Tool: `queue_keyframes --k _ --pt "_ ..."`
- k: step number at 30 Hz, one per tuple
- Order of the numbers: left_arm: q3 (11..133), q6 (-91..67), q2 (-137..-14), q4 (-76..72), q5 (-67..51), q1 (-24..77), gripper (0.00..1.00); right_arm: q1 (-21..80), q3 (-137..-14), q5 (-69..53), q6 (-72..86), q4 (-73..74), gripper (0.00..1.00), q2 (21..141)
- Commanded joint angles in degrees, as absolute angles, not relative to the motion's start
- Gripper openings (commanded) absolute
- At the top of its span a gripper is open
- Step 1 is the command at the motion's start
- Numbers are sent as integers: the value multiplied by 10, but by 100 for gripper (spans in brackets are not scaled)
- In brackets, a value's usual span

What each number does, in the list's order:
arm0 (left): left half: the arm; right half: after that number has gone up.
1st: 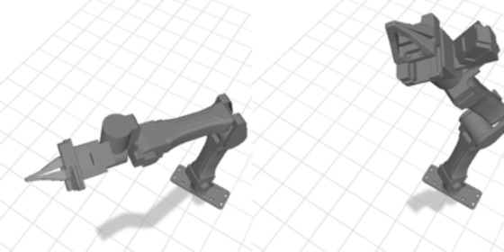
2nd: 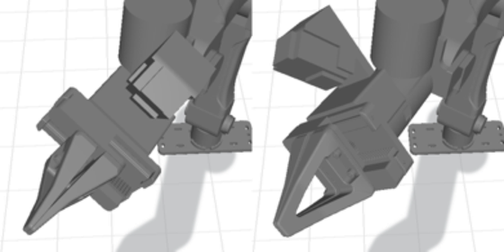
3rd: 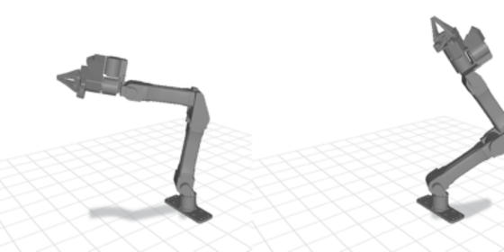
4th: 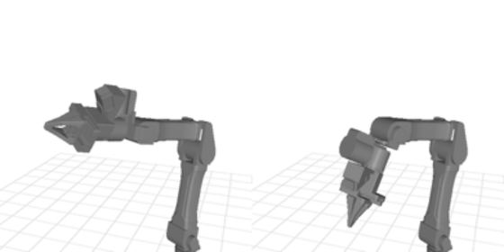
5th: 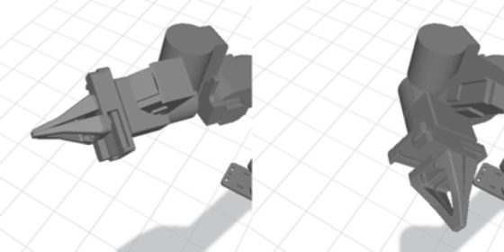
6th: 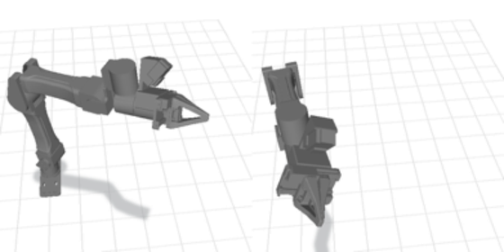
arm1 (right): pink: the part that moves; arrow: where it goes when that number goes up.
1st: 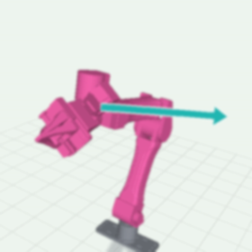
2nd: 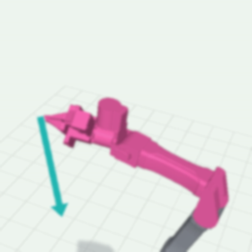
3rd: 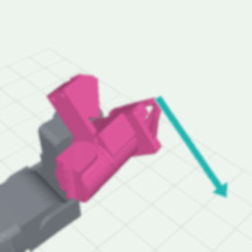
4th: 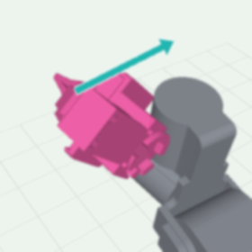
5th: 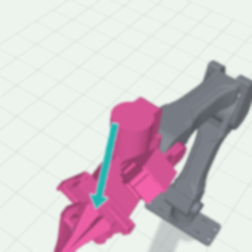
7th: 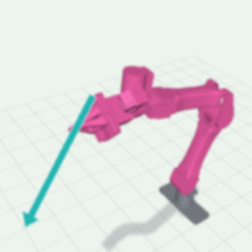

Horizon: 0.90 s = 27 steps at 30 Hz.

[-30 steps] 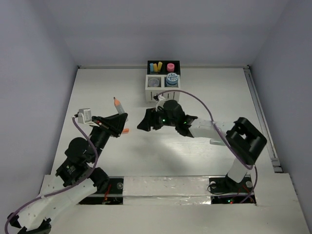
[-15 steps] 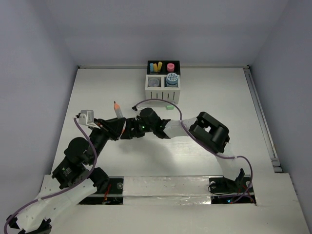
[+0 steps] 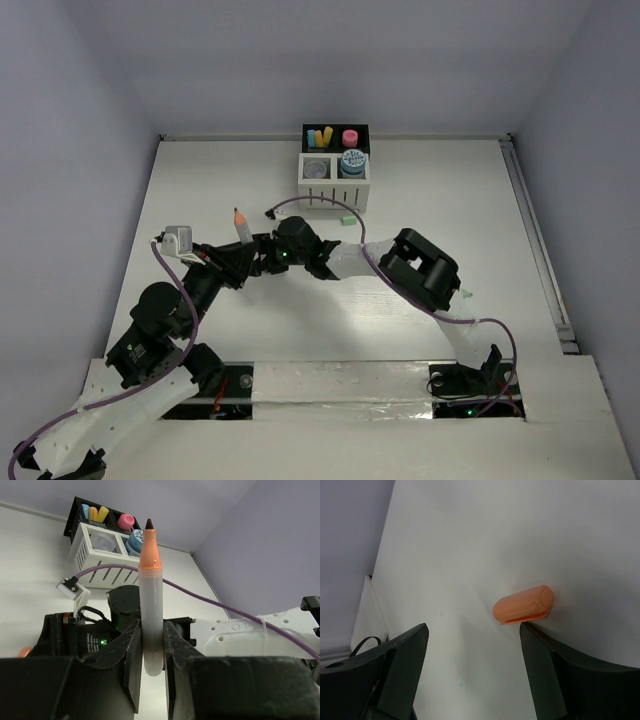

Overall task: Sort the stationery into containers
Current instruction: Close the pen cap on the pen.

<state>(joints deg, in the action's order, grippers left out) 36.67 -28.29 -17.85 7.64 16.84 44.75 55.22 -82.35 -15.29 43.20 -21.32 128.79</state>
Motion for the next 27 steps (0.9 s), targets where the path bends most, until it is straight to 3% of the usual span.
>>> queue_keyframes --k 1,13,27 --pt "377 -275 -175 50 156 445 0 555 -855 -100 392 -148 80 1307" --pt "371 -280 -178 38 147 445 0 555 -903 -46 347 -36 78 1328" --pt "371 -286 -175 40 142 445 0 566 -960 -22 335 20 65 1368"
